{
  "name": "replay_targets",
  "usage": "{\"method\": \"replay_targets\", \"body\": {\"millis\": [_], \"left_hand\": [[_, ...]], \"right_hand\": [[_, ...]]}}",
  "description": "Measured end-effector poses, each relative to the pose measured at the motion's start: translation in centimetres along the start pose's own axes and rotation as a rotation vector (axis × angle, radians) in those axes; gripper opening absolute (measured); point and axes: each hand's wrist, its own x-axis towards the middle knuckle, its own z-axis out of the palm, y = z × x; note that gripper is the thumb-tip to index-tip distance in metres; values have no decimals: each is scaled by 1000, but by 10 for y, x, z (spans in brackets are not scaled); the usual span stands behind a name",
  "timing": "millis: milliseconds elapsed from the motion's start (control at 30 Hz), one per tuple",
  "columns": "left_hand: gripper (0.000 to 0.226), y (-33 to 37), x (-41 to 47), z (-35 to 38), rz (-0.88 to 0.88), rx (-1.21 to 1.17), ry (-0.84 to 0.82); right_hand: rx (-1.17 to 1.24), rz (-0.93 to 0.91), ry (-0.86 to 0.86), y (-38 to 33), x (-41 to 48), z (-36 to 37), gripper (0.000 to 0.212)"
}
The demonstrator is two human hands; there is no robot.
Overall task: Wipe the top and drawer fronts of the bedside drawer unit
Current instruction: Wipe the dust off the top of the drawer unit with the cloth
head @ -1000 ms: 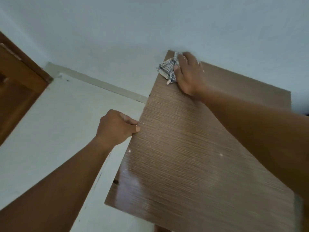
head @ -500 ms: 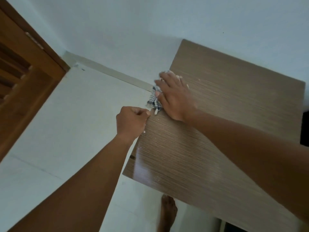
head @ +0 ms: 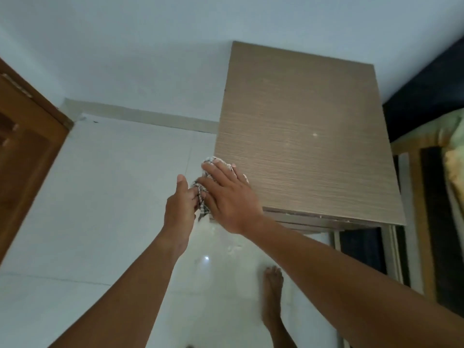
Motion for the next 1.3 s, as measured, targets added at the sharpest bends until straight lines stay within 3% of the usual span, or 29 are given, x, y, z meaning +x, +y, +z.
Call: {"method": "replay_targets", "body": {"millis": [67,133,333,433,533,633,733,833,967,1067,1300], "left_hand": [[53,-12,-9,-8,65,91,-35],[54,-21,-13,-10,174,344,-28],[53,-50,0,6,802,1312,-44],[63,-65,-6,20,852,1575,-16],[72,-69,-16,32,778,1635,20],[67,-51,-23,46,703,1758,48],[37,-16,-26,63,711,1732,95],[16,11,-8,71,701,1497,86],[17,20,20,73,704,1356,35],[22,19,34,70,787,1373,119],[31,29,57,90,851,1357,311]], "right_hand": [[-18,32,27,-12,-18,8,42],[-37,73,65,-15,-30,13,53],[-179,299,135,18,-78,12,69],[-220,431,153,44,-110,6,77],[-225,527,154,73,-140,-9,71],[-122,641,184,84,-161,-27,55],[140,753,366,75,-157,-40,40],[156,631,470,54,-120,-47,43],[74,549,290,37,-53,-37,50],[94,379,118,43,-10,-21,49],[17,228,38,104,74,-31,51]]}}
